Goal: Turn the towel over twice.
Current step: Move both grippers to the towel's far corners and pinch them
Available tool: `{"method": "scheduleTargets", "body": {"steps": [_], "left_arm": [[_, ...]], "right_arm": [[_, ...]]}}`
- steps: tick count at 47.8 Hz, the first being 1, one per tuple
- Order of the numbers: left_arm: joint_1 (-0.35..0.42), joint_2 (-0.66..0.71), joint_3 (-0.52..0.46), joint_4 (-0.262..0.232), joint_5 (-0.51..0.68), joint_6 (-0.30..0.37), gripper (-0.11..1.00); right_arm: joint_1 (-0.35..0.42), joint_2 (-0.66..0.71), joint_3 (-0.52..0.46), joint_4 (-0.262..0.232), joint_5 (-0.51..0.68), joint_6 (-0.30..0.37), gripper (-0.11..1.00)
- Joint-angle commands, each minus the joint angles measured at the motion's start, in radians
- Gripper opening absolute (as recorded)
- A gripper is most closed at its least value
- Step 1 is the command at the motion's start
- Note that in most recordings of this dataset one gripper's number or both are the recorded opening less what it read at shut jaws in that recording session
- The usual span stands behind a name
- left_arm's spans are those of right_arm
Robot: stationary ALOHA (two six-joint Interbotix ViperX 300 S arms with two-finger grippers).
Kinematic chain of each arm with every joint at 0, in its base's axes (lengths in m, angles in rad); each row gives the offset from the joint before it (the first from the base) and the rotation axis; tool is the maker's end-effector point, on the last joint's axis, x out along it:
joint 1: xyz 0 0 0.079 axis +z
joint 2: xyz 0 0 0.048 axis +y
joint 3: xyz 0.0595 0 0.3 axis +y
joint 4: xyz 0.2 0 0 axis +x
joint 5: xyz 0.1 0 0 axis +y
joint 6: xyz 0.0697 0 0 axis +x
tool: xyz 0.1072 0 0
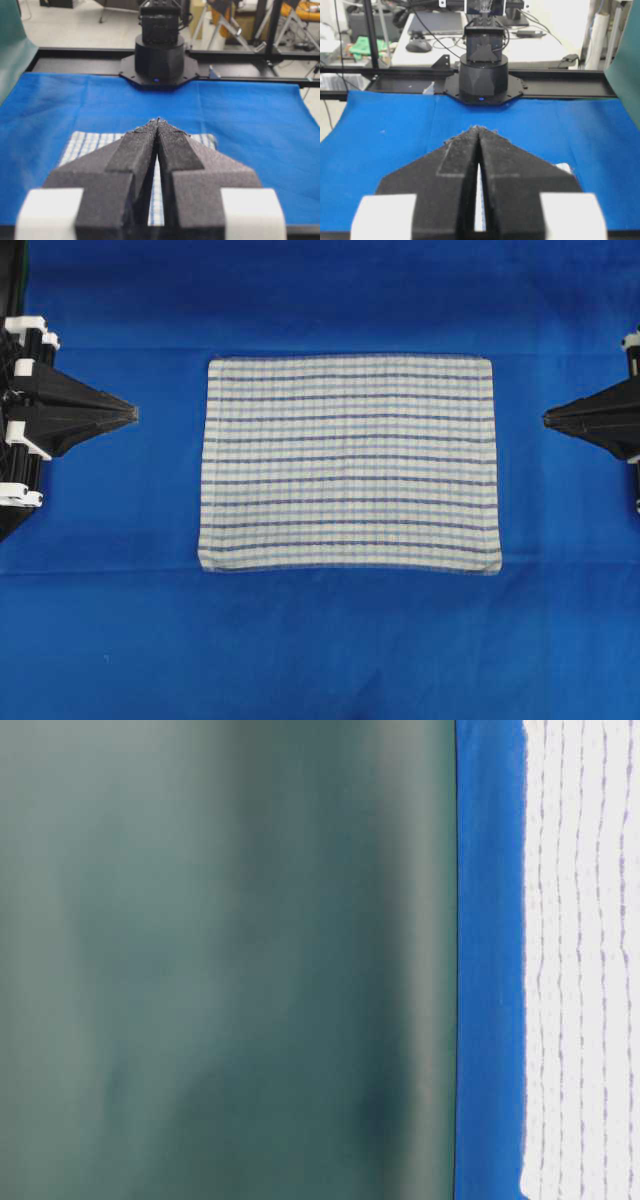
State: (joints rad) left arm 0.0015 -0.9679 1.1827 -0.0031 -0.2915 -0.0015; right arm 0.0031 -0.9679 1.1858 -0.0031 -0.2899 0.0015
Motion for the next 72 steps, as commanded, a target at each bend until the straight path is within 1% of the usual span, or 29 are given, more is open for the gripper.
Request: {"method": "scheduleTargets", "body": {"steps": [1,9,14,16,25,31,33,35,37,38,39,44,46,48,49,50,57,63,72], "left_arm": [[-0.005,0.005,-0.018,-0.018,-0.006,-0.002,0.00],[-0.003,0.014,-0.018,-0.017,-0.015,0.006,0.00],[0.011,0.023,-0.014,-0.018,-0.015,0.006,0.00],[0.018,0.029,-0.012,-0.018,-0.015,0.005,0.00],[0.094,0.091,-0.002,-0.021,-0.031,-0.006,0.00],[0.150,0.158,0.012,-0.025,-0.069,-0.008,0.02],[0.167,0.183,0.018,-0.025,-0.091,-0.009,0.05],[0.187,0.216,0.025,-0.025,-0.115,-0.011,0.13],[0.202,0.247,0.028,-0.026,-0.135,-0.011,0.23],[0.212,0.261,0.029,-0.026,-0.143,-0.011,0.29],[0.219,0.278,0.031,-0.026,-0.152,-0.011,0.37],[0.268,0.373,0.040,-0.026,-0.195,-0.011,0.69],[0.285,0.413,0.043,-0.026,-0.212,-0.011,0.79],[0.304,0.456,0.043,-0.026,-0.229,-0.011,0.87],[0.311,0.477,0.046,-0.026,-0.238,-0.011,0.89],[0.321,0.500,0.046,-0.026,-0.247,-0.011,0.90],[0.373,0.653,0.041,-0.026,-0.325,-0.011,0.86],[0.405,0.779,0.029,-0.026,-0.390,-0.011,0.86],[0.462,0.931,0.015,-0.026,-0.431,-0.011,0.86]], "right_arm": [[0.000,0.008,-0.031,0.002,-0.006,0.003,0.00],[-0.017,0.008,-0.034,0.006,0.025,0.009,0.00],[-0.046,0.017,-0.034,0.015,0.041,0.021,0.00],[-0.069,0.026,-0.035,0.017,0.046,0.031,0.00],[-0.160,0.081,-0.035,0.017,0.067,0.058,0.00],[-0.230,0.137,-0.031,0.017,0.092,0.069,0.00],[-0.253,0.156,-0.031,0.017,0.100,0.071,0.01],[-0.276,0.179,-0.029,0.018,0.109,0.071,0.01],[-0.301,0.204,-0.029,0.018,0.118,0.071,0.01],[-0.318,0.224,-0.029,0.018,0.124,0.072,0.03],[-0.328,0.239,-0.031,0.018,0.127,0.072,0.06],[-0.380,0.321,-0.034,0.018,0.140,0.072,0.37],[-0.399,0.357,-0.037,0.018,0.140,0.071,0.49],[-0.417,0.394,-0.038,0.018,0.140,0.071,0.60],[-0.430,0.420,-0.040,0.017,0.140,0.071,0.64],[-0.439,0.437,-0.041,0.017,0.138,0.071,0.66],[-0.480,0.565,-0.052,0.014,0.127,0.069,0.57],[-0.502,0.663,-0.060,0.012,0.101,0.067,0.58],[-0.532,0.798,-0.072,0.011,0.052,0.064,0.58]]}}
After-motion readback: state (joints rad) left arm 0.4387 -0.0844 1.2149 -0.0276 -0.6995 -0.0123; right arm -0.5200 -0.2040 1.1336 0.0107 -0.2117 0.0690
